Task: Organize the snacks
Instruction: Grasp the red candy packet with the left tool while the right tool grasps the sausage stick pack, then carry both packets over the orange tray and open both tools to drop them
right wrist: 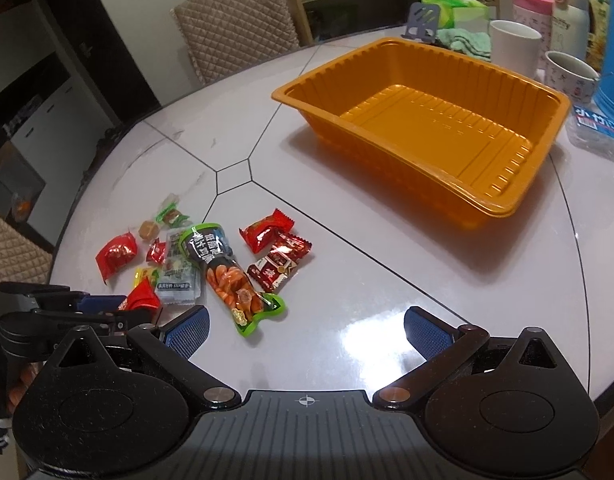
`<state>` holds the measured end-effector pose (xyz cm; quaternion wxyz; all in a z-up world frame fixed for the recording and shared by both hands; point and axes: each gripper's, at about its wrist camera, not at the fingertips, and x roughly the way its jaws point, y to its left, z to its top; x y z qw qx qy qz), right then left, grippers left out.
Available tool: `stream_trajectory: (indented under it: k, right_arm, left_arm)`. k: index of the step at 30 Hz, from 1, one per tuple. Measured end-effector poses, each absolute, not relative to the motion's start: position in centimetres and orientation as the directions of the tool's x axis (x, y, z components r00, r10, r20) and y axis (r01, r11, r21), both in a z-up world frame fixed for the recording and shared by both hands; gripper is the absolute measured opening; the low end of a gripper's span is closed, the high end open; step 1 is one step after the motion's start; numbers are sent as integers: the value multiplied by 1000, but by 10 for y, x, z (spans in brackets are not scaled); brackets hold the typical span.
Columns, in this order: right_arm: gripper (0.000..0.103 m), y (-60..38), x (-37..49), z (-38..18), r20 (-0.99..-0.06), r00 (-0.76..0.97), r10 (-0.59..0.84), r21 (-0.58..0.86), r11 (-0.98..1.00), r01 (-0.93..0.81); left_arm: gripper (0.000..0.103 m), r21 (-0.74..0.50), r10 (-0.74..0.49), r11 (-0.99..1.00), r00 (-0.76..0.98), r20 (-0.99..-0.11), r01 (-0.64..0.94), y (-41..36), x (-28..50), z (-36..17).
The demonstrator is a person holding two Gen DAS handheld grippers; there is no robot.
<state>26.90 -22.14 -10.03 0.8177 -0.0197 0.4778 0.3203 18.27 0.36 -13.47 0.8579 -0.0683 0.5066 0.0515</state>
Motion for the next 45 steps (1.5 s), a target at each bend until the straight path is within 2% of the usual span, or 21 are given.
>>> stream_trajectory:
  k: [3, 9, 10, 12, 14, 18, 20, 28, 38, 45]
  right_arm:
    - [103, -216, 271, -101, -787, 333, 520, 274, 777, -566]
    - [102, -202, 274, -104, -766, 308, 564, 273, 720, -638]
    - [100, -199, 273, -104, -760, 303, 575, 270, 704, -657]
    - [77, -191, 274, -106, -759, 268, 594, 268, 660, -702]
    - [71, -183, 276, -110, -759, 233, 608, 273, 621, -735]
    - [55, -165, 277, -116, -754, 189, 629, 235, 527, -817]
    - [51, -157, 280, -118, -755, 165, 634, 224, 486, -845]
    - [47, -133, 294, -130, -788, 124, 603, 175, 412, -894]
    - [30, -123, 291, -139, -811, 114, 573, 145, 386, -911]
    - [29, -126, 289, -134, -804, 138, 578, 133, 402, -906]
  left_arm:
    - [24, -71, 14, 985, 486, -874, -156, 4, 180, -134]
    - [22, -85, 8, 983, 496, -868, -164, 2, 175, -132]
    - [22, -89, 7, 982, 500, -866, -168, 2, 174, -131]
    - [22, -96, 9, 979, 507, -862, -180, 2, 171, -127]
    - [22, -99, 15, 976, 512, -859, -194, 4, 169, -124]
    - [22, -103, 32, 968, 520, -853, -227, 9, 165, -118]
    - [22, -100, 44, 964, 521, -852, -245, 12, 162, -115]
    - [22, -98, 80, 947, 518, -852, -307, 25, 155, -111]
    - [22, -96, 90, 941, 512, -854, -324, 29, 155, -110]
    - [22, -93, 88, 944, 512, -855, -317, 29, 157, -108]
